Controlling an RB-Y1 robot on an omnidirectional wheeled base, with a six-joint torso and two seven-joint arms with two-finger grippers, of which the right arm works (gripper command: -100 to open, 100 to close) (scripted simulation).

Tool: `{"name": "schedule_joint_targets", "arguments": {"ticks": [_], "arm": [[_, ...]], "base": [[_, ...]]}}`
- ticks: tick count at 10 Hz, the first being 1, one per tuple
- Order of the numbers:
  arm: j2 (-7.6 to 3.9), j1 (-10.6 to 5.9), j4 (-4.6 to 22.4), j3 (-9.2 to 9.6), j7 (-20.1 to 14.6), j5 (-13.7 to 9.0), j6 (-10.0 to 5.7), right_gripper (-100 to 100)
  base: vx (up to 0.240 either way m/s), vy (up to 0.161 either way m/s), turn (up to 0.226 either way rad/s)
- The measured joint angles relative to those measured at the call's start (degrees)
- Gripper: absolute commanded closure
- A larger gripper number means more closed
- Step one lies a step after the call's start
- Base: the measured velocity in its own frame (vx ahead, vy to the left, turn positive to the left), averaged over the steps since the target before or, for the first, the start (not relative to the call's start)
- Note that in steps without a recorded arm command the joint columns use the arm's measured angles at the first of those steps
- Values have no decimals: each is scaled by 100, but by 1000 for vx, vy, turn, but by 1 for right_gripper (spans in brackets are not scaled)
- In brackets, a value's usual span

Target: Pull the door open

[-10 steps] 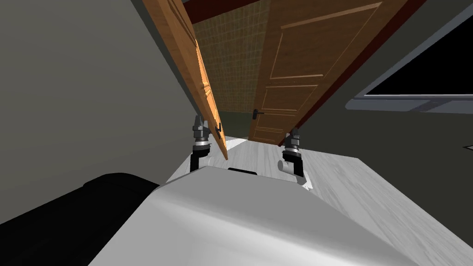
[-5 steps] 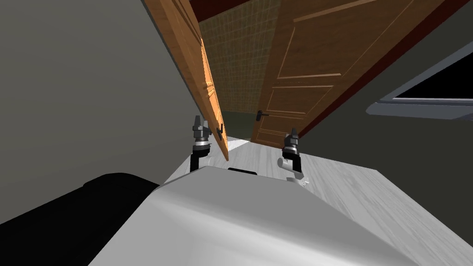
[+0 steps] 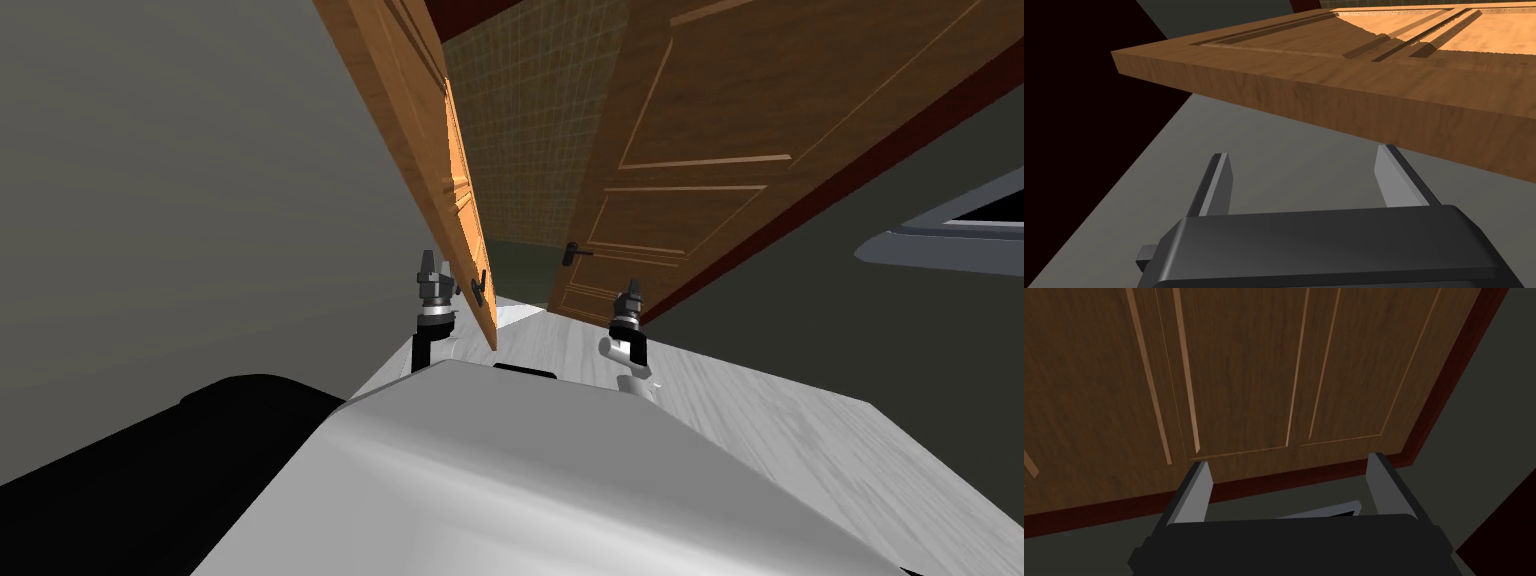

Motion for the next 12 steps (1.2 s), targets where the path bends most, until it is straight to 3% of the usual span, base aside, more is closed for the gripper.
{"name": "schedule_joint_targets", "arguments": {"ticks": [8, 12], "arm": [[-84, -700, 1184, -294, 308, -432, -82, -100], [-143, -1126, 1944, -458, 484, -698, -176, -100]], "base": [[68, -25, 104], [96, -31, 121]]}}
